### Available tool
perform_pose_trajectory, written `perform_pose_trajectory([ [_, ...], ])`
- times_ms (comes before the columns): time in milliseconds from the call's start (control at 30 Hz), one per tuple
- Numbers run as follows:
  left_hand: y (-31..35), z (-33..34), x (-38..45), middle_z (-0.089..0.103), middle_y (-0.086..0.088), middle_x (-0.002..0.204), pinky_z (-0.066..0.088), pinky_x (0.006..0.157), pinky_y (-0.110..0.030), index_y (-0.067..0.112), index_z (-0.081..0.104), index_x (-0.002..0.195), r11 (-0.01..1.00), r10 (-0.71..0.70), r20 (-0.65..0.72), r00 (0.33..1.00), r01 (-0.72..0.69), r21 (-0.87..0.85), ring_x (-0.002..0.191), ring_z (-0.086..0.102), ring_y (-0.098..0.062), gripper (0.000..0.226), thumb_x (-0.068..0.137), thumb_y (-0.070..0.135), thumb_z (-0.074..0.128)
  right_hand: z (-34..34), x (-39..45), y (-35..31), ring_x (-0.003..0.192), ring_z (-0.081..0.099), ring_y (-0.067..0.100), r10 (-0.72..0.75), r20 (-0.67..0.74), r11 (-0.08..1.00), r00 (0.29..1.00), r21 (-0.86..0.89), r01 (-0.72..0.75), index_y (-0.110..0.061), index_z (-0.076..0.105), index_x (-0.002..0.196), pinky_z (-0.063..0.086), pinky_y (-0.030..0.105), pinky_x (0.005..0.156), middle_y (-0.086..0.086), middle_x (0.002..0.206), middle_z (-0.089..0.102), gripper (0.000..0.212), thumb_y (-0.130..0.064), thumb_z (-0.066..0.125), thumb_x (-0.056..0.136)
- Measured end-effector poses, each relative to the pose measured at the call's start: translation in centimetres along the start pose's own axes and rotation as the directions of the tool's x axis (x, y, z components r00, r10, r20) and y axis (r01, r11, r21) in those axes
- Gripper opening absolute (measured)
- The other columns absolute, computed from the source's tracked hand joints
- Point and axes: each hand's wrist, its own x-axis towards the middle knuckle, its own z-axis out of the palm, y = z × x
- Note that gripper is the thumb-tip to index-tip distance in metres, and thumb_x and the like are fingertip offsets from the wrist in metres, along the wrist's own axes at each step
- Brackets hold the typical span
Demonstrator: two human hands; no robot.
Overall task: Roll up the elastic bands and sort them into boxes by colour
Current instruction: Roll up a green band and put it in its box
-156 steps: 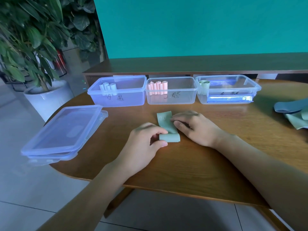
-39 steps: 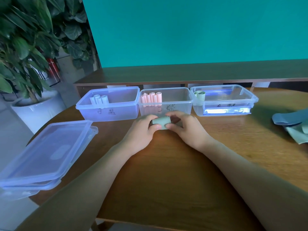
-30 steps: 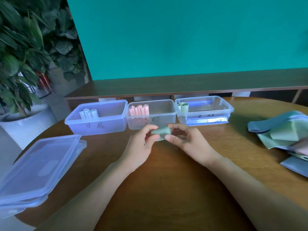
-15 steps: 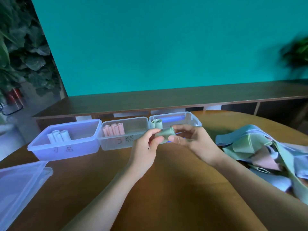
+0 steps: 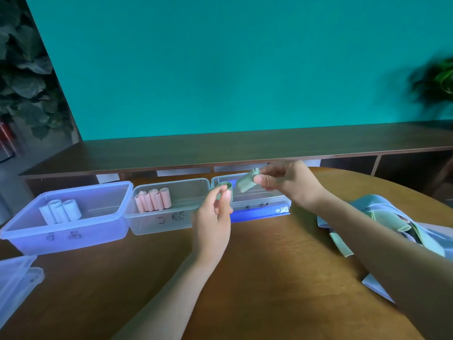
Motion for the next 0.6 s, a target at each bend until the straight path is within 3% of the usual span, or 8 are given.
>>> perform_pose_trajectory([
  [133,-2.0,0.5,-0.4,0.068,0.008,0.070,0.056,0.055,-0.032,0.020,0.069,0.121,0.983,0.103,-0.006,0.995,-0.101,0.155,0.064,0.066,-0.008,0.038,0.099,0.045,0.050,0.1,4.0,1.8,0.060,0.059,-0.006,0.040,-0.028,0.962,0.999,-0.269,-0.047,-0.019,0.075,0.091,0.040,0.005,0.056,-0.010,0.073,0.069,0.021,-0.035,0.084,0.081],
  [233,-2.4,0.5,-0.4,0.069,0.010,0.071,0.056,0.054,-0.030,0.020,0.070,0.119,0.979,0.094,-0.002,0.996,-0.092,0.184,0.064,0.065,-0.005,0.041,0.098,0.048,0.049,1.0,6.6,3.0,0.070,0.062,0.011,0.048,0.025,0.903,0.999,-0.427,-0.033,-0.020,0.078,0.089,0.040,0.007,0.054,-0.006,0.076,0.070,0.013,-0.030,0.083,0.082],
  [300,-2.5,0.6,-0.3,0.070,0.012,0.076,0.054,0.054,-0.020,0.019,0.071,0.118,0.977,0.093,0.004,0.996,-0.092,0.191,0.066,0.063,0.003,0.039,0.098,0.046,0.052,2.0,7.9,3.6,0.080,0.067,0.021,0.065,0.081,0.863,0.995,-0.505,-0.016,-0.014,0.079,0.096,0.052,0.020,0.069,0.001,0.085,0.074,0.019,-0.027,0.083,0.083],
  [400,-2.5,0.6,-0.2,0.073,0.012,0.086,0.050,0.058,-0.006,0.019,0.071,0.119,0.972,0.085,0.015,0.996,-0.086,0.217,0.071,0.057,0.013,0.041,0.097,0.047,0.050,3.0,9.2,4.3,0.090,0.069,0.025,0.111,0.140,0.833,0.984,-0.553,-0.015,-0.009,0.077,0.106,0.057,0.035,0.084,0.007,0.098,0.074,0.030,-0.027,0.083,0.083],
  [500,-2.5,0.6,-0.3,0.075,0.011,0.092,0.046,0.060,-0.001,0.019,0.071,0.119,0.969,0.098,0.034,0.995,-0.103,0.223,0.075,0.060,0.009,0.044,0.096,0.049,0.049,3.8,9.9,5.0,0.091,0.068,0.024,0.116,0.176,0.830,0.978,-0.558,0.002,-0.008,0.077,0.106,0.056,0.033,0.083,0.007,0.101,0.073,0.031,-0.028,0.083,0.083],
  [600,-2.6,0.6,-0.3,0.075,0.013,0.093,0.048,0.060,-0.004,0.021,0.070,0.120,0.972,0.099,0.042,0.994,-0.106,0.210,0.074,0.057,0.015,0.045,0.095,0.052,0.048,4.4,10.2,5.1,0.092,0.067,0.024,0.121,0.174,0.835,0.977,-0.551,-0.005,-0.009,0.076,0.108,0.057,0.035,0.085,0.006,0.103,0.072,0.033,-0.030,0.082,0.084],
])
